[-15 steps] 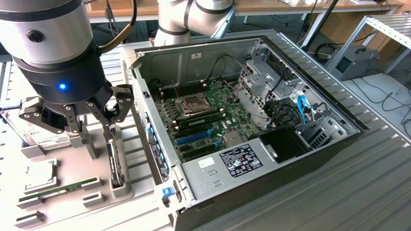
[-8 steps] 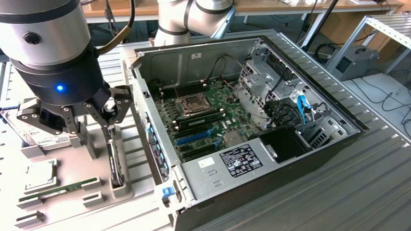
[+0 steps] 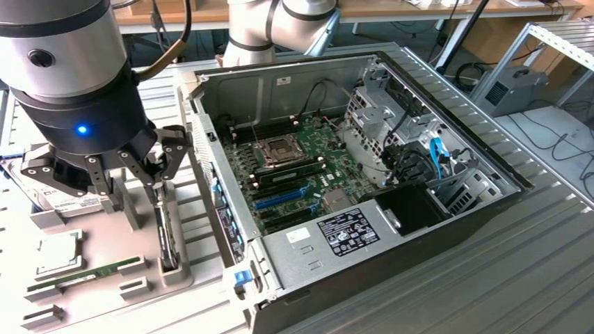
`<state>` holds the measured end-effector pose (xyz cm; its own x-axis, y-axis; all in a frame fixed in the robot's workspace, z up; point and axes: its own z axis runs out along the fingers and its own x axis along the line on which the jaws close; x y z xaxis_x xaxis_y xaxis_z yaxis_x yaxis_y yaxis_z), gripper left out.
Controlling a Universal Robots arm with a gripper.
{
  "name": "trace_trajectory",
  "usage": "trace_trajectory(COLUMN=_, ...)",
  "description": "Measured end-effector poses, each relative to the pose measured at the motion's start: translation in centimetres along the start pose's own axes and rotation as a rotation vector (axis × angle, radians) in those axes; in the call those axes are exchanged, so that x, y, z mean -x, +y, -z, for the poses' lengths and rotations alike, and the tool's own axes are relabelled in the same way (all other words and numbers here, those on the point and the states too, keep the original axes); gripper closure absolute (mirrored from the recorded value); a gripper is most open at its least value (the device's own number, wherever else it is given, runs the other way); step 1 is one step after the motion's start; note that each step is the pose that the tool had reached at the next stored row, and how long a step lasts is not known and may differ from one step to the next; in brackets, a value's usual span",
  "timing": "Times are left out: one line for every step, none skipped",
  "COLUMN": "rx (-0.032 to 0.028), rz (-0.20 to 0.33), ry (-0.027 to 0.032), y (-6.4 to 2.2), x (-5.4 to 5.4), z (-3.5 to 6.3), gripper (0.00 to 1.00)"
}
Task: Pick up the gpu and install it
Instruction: 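Pick up the gpu and move the gpu toward the slot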
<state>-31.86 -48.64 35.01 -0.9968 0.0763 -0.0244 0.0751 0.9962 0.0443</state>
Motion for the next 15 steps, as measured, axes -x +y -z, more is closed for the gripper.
trace_trajectory(rx=0.0000, rz=0.000, ry=0.0000, y=-0.01, x=-0.07, z=-0.03, gripper=0.58)
trace_trajectory(rx=0.0001, rz=0.000, ry=-0.0001, y=-0.01, x=-0.11, z=-0.05, gripper=0.58)
trace_trajectory(rx=0.0001, rz=0.000, ry=-0.0001, y=-0.02, x=-0.16, z=-0.07, gripper=0.58)
trace_trajectory(rx=0.0001, rz=0.000, ry=-0.0001, y=-0.02, x=-0.19, z=-0.08, gripper=0.58)
trace_trajectory(rx=0.0000, rz=0.000, ry=-0.0001, y=-0.02, x=-0.24, z=-0.10, gripper=0.58)
trace_trajectory(rx=0.0000, rz=0.000, ry=0.0000, y=-0.03, x=-0.28, z=-0.11, gripper=0.58)
trace_trajectory(rx=0.0000, rz=0.000, ry=0.0000, y=-0.03, x=-0.31, z=-0.13, gripper=0.58)
trace_trajectory(rx=0.0001, rz=0.000, ry=-0.0001, y=-0.03, x=-0.36, z=-0.16, gripper=0.58)
trace_trajectory(rx=0.0001, rz=0.000, ry=0.0000, y=-0.04, x=-0.39, z=-0.17, gripper=0.58)
trace_trajectory(rx=0.0001, rz=0.000, ry=-0.0001, y=-0.04, x=-0.43, z=-0.19, gripper=0.58)
trace_trajectory(rx=0.0001, rz=0.000, ry=-0.0001, y=-0.05, x=-0.48, z=-0.21, gripper=0.58)
trace_trajectory(rx=0.0000, rz=0.000, ry=-0.0001, y=-0.05, x=-0.52, z=-0.23, gripper=0.58)
trace_trajectory(rx=0.0000, rz=0.000, ry=-0.0001, y=-0.05, x=-0.57, z=-0.25, gripper=0.58)
trace_trajectory(rx=0.0001, rz=0.000, ry=-0.0001, y=-0.06, x=-0.61, z=-0.28, gripper=0.58)
trace_trajectory(rx=0.0000, rz=0.000, ry=-0.0001, y=-0.06, x=-0.64, z=-0.29, gripper=0.58)
